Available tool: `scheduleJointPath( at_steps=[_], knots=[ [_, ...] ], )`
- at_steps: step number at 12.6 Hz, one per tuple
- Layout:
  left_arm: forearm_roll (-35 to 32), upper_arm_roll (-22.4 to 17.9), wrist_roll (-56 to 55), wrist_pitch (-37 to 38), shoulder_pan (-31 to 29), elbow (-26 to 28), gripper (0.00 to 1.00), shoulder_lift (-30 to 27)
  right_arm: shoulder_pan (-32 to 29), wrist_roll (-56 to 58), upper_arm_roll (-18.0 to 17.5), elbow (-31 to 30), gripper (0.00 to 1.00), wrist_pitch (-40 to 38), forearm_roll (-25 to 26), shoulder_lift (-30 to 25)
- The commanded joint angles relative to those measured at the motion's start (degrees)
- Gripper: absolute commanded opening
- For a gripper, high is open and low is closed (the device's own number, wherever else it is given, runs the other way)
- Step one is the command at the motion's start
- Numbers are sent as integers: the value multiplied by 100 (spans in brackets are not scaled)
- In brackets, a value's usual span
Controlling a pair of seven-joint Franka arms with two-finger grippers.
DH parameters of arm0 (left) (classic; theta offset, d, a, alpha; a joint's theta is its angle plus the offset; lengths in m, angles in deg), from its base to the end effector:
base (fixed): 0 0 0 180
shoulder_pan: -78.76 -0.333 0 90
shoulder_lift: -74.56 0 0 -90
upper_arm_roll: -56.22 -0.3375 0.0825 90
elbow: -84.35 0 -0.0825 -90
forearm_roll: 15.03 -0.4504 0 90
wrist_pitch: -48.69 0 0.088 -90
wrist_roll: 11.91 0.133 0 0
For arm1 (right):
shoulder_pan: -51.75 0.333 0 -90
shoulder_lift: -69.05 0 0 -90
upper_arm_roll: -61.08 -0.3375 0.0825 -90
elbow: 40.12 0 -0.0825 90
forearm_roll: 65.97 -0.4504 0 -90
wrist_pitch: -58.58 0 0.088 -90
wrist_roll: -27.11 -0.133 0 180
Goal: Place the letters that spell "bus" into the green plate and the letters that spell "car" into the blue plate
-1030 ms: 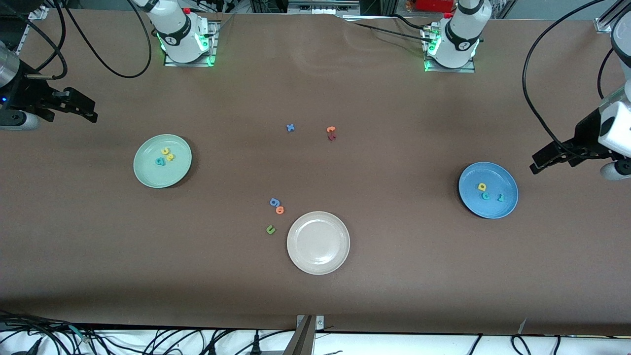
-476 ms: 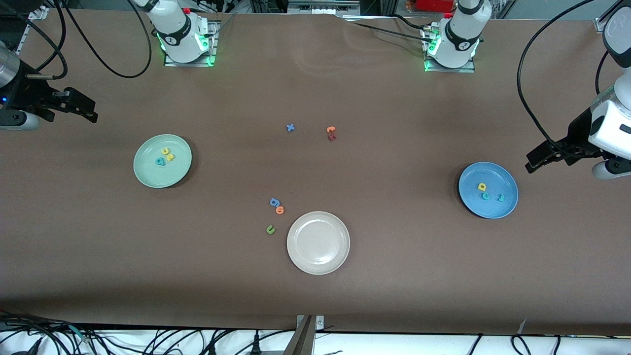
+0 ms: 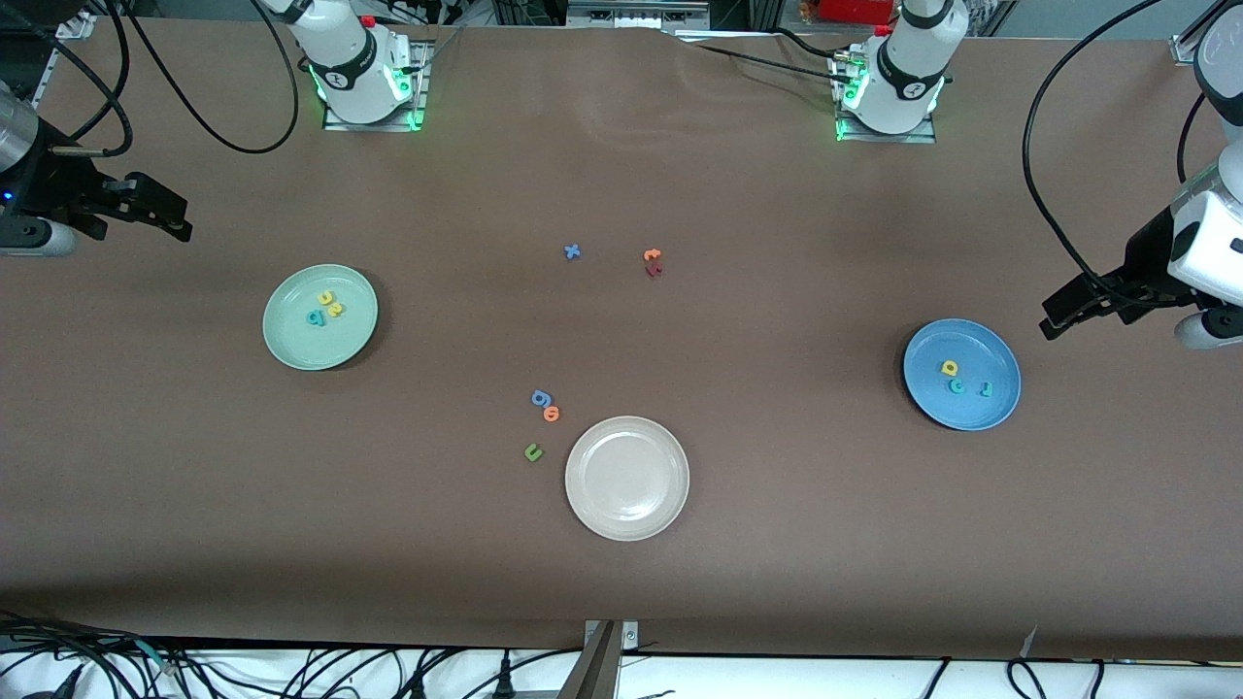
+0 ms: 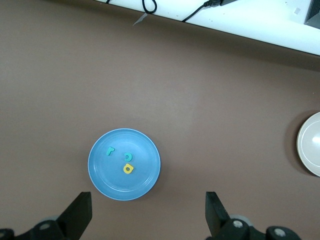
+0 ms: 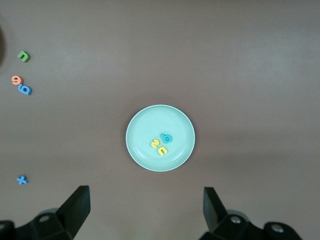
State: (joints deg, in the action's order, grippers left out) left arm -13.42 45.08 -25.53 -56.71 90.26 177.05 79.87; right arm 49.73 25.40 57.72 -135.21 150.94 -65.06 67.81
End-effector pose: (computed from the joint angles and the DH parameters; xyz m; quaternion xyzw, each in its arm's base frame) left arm 0.6748 -0.0118 0.5609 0.9910 0.1170 0.0642 0.0128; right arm 0.6145 0.0126 0.5890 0.9999 -0.0028 -0.0128 0.0089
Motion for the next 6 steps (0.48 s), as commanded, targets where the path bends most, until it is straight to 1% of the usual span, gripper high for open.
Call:
scheduleJointPath(
  at_steps=[1, 3, 6],
  knots=[
    [-152, -2, -97, 152, 19, -68, 100, -65, -18, 3, 2, 131, 100, -25, 6, 54],
    [-135, 7, -97, 152, -51, -59, 100, -83, 0, 21, -7, 131, 100, -25, 15, 54],
    [-126, 138, -97, 152, -156, -50, 100, -83, 0, 30, -7, 131, 100, -34, 15, 54]
  ],
)
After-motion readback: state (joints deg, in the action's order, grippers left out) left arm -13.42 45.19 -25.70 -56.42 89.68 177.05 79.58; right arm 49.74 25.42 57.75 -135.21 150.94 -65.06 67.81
